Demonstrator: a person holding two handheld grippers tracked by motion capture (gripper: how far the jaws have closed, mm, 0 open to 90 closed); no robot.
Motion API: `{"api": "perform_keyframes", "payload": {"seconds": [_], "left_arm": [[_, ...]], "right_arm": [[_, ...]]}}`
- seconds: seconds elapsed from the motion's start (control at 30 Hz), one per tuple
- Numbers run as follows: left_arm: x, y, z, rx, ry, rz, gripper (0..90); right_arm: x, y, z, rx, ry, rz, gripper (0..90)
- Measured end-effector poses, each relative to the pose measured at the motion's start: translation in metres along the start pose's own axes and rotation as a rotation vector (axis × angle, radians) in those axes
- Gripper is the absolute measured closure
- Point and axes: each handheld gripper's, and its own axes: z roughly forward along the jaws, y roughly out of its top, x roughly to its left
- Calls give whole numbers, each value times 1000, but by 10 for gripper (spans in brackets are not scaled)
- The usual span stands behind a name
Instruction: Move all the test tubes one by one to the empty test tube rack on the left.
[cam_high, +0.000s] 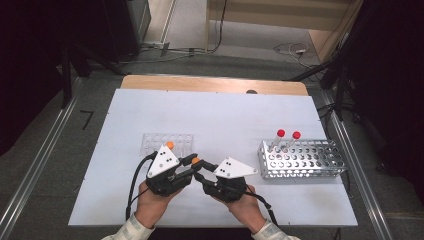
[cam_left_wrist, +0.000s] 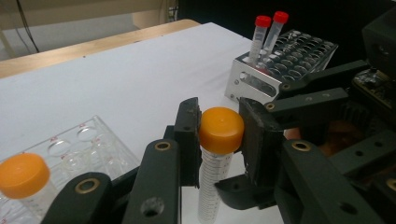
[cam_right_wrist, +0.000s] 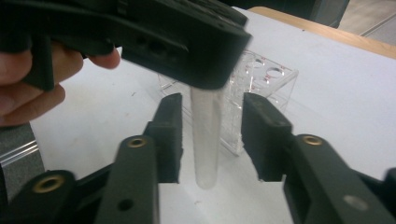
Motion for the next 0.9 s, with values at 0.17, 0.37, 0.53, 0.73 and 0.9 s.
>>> {"api": "perform_keyframes", "payload": {"seconds": [0.17, 0.37, 0.53, 0.73, 0.9], "left_arm": [[11, 2, -6, 13, 41, -38, 702], [20, 6, -20, 4, 76, -59, 703], [28, 8, -28, 1, 94, -77, 703], [39, 12, -38, -10, 115, -92, 703], [44, 15, -47, -31, 133, -106, 703]], "right_arm": [[-9, -5, -10, 12, -6, 12, 447], [-23, -12, -28, 11, -38, 34, 410], [-33, -17, -44, -3, -69, 51, 400], [-49, -25, -60, -4, -115, 79, 393], [-58, -32, -74, -10, -145, 100, 393]]}}
